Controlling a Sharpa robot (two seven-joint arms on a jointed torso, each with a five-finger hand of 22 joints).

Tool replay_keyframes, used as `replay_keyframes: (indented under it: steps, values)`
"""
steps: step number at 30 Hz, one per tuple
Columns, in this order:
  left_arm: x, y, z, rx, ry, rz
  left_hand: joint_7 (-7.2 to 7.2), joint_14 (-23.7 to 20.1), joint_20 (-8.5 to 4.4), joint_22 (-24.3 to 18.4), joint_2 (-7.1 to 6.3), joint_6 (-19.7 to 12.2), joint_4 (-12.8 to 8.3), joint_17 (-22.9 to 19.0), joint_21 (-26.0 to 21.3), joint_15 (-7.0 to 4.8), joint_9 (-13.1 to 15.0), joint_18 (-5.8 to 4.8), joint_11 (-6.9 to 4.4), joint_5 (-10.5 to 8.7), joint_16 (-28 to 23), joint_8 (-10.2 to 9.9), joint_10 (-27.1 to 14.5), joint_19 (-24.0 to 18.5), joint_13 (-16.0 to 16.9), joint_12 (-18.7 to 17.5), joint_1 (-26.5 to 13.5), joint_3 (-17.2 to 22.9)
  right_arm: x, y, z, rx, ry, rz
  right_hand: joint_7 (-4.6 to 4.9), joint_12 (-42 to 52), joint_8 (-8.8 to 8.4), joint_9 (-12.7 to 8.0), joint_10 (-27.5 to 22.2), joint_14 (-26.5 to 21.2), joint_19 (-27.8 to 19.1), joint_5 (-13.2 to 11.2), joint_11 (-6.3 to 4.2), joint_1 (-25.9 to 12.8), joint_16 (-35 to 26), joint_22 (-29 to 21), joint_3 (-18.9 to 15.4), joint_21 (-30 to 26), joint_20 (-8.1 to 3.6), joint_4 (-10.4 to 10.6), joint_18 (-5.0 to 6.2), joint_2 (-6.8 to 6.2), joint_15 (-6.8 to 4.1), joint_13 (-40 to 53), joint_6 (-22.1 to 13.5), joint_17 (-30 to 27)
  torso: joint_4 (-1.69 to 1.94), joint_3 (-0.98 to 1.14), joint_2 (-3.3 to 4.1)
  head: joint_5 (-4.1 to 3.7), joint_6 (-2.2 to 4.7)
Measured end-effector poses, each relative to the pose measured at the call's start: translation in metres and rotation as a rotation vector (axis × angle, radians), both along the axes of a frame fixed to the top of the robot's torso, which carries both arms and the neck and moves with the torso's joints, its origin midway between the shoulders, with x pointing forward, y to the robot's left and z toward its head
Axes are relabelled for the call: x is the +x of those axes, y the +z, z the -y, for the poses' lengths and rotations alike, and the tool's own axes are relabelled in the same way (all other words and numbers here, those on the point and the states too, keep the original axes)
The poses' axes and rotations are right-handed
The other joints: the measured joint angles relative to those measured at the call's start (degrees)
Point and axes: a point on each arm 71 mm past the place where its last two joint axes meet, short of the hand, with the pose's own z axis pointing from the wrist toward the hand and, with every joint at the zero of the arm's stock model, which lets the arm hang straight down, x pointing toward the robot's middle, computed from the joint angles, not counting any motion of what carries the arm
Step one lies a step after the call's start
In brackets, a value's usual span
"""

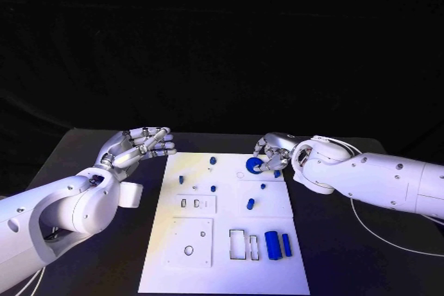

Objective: Assemble the parts on the task board

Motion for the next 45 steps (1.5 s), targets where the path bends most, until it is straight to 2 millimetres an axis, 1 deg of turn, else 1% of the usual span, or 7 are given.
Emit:
replay_keyframes:
  steps: [6,28,35,39,41,43,45]
  values:
    - [0.0004,-0.0002,0.0002,0.000,0.000,0.000,0.00,0.00,0.00,0.00,0.00,0.00,0.00,0.00,0.00,0.00,0.00,0.00,0.00,0.00,0.00,0.00,0.00,0.00,0.00,0.00,0.00,0.00,0.0039,-0.0024,0.0007,-0.006,-0.009,-0.002,0.00,0.08,0.00,0.00,0.20,0.00,0.00,0.34,-0.20,0.29,0.00,0.00,0.00,0.00,0.00,0.00,0.00,0.29,0.00,0.29,0.00,0.00,0.07,0.00,-0.04,0.09,-0.12]
    - [0.0012,-0.0007,0.0003,0.001,0.000,-0.002,0.00,0.00,0.00,0.01,0.00,0.00,0.00,0.06,0.00,0.00,0.01,0.00,0.00,0.02,0.00,0.00,0.00,0.00,0.00,0.00,0.00,0.00,0.0083,-0.0082,0.0009,-0.014,-0.014,-0.022,0.00,0.96,0.24,0.25,0.74,0.00,-0.01,0.56,-0.06,0.51,0.00,-0.02,0.01,0.00,0.00,0.32,0.00,0.52,0.00,1.14,0.00,-0.02,-0.06,0.00,-0.09,0.34,-0.68]
    - [0.0016,-0.0009,0.0001,0.001,0.000,-0.003,0.00,0.00,0.00,-0.05,0.00,0.00,0.00,0.06,0.00,0.00,-0.05,0.00,0.00,0.02,0.00,0.00,0.00,0.00,0.00,0.00,0.00,0.00,0.0088,-0.0086,0.0016,-0.011,-0.014,-0.024,-0.01,2.11,0.66,0.24,1.60,0.00,-0.01,1.02,-0.04,1.28,0.00,-0.03,0.25,-0.01,0.00,0.56,0.00,1.28,0.00,2.14,0.00,-0.02,-0.03,0.01,-0.07,0.24,-0.84]
    - [0.0017,-0.0011,0.0002,0.001,0.000,-0.003,0.00,0.00,0.00,-0.05,0.00,0.00,0.00,0.06,0.00,0.00,-0.05,0.00,0.00,0.03,0.00,0.00,0.00,0.00,0.00,0.00,0.00,0.00,0.0086,-0.0089,0.0010,-0.010,-0.010,-0.024,-0.42,3.95,1.11,0.24,3.24,0.00,-0.01,1.32,-0.33,2.99,0.22,-0.03,1.34,0.58,0.00,0.79,0.00,1.74,0.00,2.17,1.10,-0.03,0.00,0.00,-0.07,0.23,-0.92]
    - [0.0018,-0.0011,0.0002,0.001,0.000,-0.003,0.00,0.00,0.00,-0.05,0.00,0.00,0.00,0.06,0.00,0.00,-0.05,0.00,0.00,0.02,0.00,0.00,0.00,0.00,0.00,0.00,0.00,0.00,0.0083,-0.0088,0.0003,-0.008,-0.007,-0.023,-0.48,5.18,1.34,0.29,4.41,0.00,0.12,0.45,-0.54,3.88,0.22,-0.03,2.39,0.87,-0.14,0.59,0.00,2.03,0.00,2.17,2.21,-0.03,0.00,0.01,-0.07,0.23,-0.94]
    - [0.0018,-0.0012,0.0001,0.001,0.000,-0.004,0.00,0.00,0.00,-0.05,0.00,0.00,0.00,0.05,0.00,0.00,-0.05,0.00,0.00,0.03,0.00,0.00,0.00,0.00,0.00,0.00,0.00,0.00,0.0077,-0.0087,-0.0006,-0.007,-0.003,-0.018,-0.70,6.32,1.35,0.14,5.38,0.00,0.31,-0.94,-1.19,4.74,0.23,-0.03,4.24,1.12,-0.32,0.31,0.00,2.19,0.00,2.17,3.59,-0.03,0.00,0.01,-0.07,0.23,-0.97]
    - [0.0019,-0.0013,0.0000,0.001,0.000,-0.004,0.00,0.00,0.00,-0.05,0.00,0.00,0.00,0.05,0.00,0.00,-0.04,0.00,0.00,0.03,0.00,0.00,0.00,0.00,0.00,0.00,0.00,0.00,0.0071,-0.0089,-0.0012,-0.005,0.000,-0.010,-0.41,7.03,1.38,0.15,6.09,-0.11,0.42,-1.16,-1.52,5.07,0.22,-0.03,5.58,1.11,-0.43,0.14,0.00,2.34,-0.19,2.17,3.99,-0.03,-0.01,0.01,-0.08,0.23,-1.02]
